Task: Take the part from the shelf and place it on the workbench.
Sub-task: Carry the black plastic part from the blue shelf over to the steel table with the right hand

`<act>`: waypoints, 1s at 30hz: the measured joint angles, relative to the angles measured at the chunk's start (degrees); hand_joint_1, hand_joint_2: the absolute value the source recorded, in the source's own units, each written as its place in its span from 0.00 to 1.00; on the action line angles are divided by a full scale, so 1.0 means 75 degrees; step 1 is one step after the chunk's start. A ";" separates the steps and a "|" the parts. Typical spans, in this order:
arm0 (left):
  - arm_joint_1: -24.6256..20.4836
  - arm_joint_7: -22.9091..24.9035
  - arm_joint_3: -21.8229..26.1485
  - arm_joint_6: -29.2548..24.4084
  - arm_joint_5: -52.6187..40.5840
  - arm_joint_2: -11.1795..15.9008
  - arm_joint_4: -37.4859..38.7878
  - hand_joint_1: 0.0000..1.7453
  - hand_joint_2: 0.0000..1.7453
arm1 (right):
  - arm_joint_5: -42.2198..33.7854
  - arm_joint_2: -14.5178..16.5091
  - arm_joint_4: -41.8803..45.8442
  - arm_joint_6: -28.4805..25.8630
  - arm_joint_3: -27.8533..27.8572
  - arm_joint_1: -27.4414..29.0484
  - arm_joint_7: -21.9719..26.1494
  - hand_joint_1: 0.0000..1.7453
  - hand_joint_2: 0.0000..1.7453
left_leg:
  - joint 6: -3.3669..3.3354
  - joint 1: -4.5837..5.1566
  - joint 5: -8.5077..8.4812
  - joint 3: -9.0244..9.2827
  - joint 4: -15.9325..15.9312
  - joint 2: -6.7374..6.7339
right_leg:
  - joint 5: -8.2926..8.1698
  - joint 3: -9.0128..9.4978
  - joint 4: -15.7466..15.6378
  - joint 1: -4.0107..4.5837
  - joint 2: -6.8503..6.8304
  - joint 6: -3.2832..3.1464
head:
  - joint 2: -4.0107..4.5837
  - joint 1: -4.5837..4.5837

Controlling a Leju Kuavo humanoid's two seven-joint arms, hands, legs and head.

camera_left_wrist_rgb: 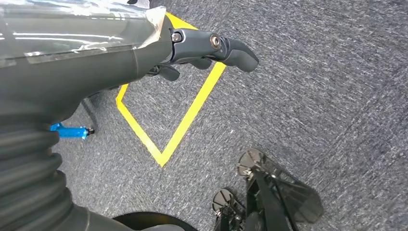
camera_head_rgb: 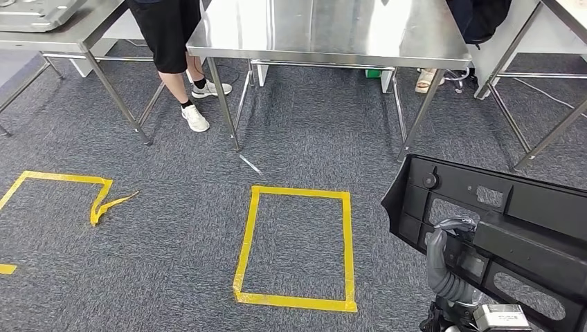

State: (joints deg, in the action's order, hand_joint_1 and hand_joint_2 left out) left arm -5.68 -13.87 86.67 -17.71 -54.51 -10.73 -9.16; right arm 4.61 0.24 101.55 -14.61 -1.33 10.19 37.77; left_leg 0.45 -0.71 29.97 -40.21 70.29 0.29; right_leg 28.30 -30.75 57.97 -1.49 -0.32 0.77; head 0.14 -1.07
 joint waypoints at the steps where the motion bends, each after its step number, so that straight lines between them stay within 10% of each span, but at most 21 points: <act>1: -0.0001 -0.0005 0.0003 0.0003 0.0003 0.0001 0.0000 0.00 1.00 | -0.0005 0.0000 0.0000 -0.0005 0.0000 -0.0001 0.0001 1.00 1.00 | -0.0025 -0.0001 -0.0233 0.0278 -0.0512 -0.0021 | 0.0010 0.0014 0.0000 0.0000 -0.0012 0.0012 | 0.0000 -0.0002; 4: -0.0014 -0.0019 0.0012 0.0025 0.0013 0.0007 -0.0001 0.00 1.00 | -0.0019 -0.0001 0.0002 -0.0041 0.0002 0.0001 0.0003 1.00 1.00 | -0.0099 0.0026 -0.0504 0.0807 -0.1498 -0.0065 | 0.0064 0.0018 0.0022 0.0081 -0.0033 0.0080 | 0.0001 0.0012; 8: -0.0012 -0.0030 0.0030 0.0050 0.0032 -0.0005 0.0000 0.00 1.00 | -0.0028 -0.0009 0.0008 -0.0085 -0.0001 0.0036 0.0003 1.00 1.00 | -0.0148 0.0104 -0.0492 0.0834 -0.1546 -0.0036 | 0.0096 -0.0009 -0.0004 0.0126 -0.0051 0.0100 | 0.0000 0.0044; 12: -0.0016 -0.0028 0.0042 0.0053 0.0021 -0.0004 0.0000 0.00 1.00 | -0.0034 -0.0008 0.0033 -0.0125 0.0001 0.0051 0.0006 1.00 1.00 | -0.0400 0.0125 -0.0516 0.0890 -0.1666 -0.0011 | 0.0105 0.0058 -0.0039 0.0053 -0.0077 0.0322 | 0.0001 0.0042; 18: -0.0028 0.0034 0.0042 0.0068 -0.0039 -0.0013 -0.0001 0.00 1.00 | -0.0041 -0.0039 0.0055 -0.0219 0.0009 0.0199 0.0006 1.00 1.00 | -0.0480 0.0077 -0.0508 0.0975 -0.1750 0.0039 | 0.0768 -0.1119 0.2073 0.0037 -0.0002 0.0346 | -0.0001 0.0103; 21: -0.0029 0.0104 0.0042 0.0061 -0.0058 -0.0011 -0.0001 0.00 1.00 | -0.0049 -0.0041 0.0056 -0.0240 0.0009 0.0223 0.0006 1.00 1.00 | -0.0378 0.0060 -0.0424 0.1088 -0.1734 0.0089 | 0.0137 -0.0579 0.0795 -0.0018 -0.0003 0.0545 | -0.0001 0.0114; 23: -0.0037 0.0133 0.0044 0.0036 -0.0038 -0.0006 -0.0004 0.00 1.00 | -0.0061 -0.0039 0.0063 -0.0240 0.0007 0.0221 0.0006 1.00 1.00 | -0.0278 0.0084 -0.0324 0.1136 -0.1710 0.0110 | -0.0089 -0.0209 0.0068 -0.0018 0.0001 0.0475 | -0.0001 0.0114; 27: -0.0055 0.0154 0.0053 -0.0018 -0.0003 0.0004 -0.0006 0.00 1.00 | -0.0071 -0.0039 0.0077 -0.0243 0.0010 0.0211 0.0006 1.00 1.00 | -0.0107 0.0042 -0.0185 0.1169 -0.1652 0.0101 | -0.0039 -0.0060 -0.0036 0.0012 0.0019 0.0138 | 0.0000 0.0090; 30: -0.0067 0.0160 0.0075 -0.0023 0.0009 0.0003 -0.0006 0.00 1.00 | -0.0069 -0.0035 0.0085 -0.0246 0.0011 0.0197 0.0005 1.00 1.00 | -0.0009 0.0015 0.0219 0.0611 -0.0563 0.0042 | 0.0073 0.0129 -0.0056 -0.0009 0.0009 -0.0048 | 0.0000 0.0041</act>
State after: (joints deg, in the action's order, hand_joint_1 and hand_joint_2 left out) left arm -6.19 -12.68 87.24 -17.88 -54.45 -10.70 -9.20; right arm 4.09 -0.02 102.18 -16.46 -1.25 11.67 37.81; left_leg 0.38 -0.60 31.61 -35.63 66.07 0.61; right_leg 28.84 -29.78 57.55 -1.55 -0.25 0.41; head 0.14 -0.76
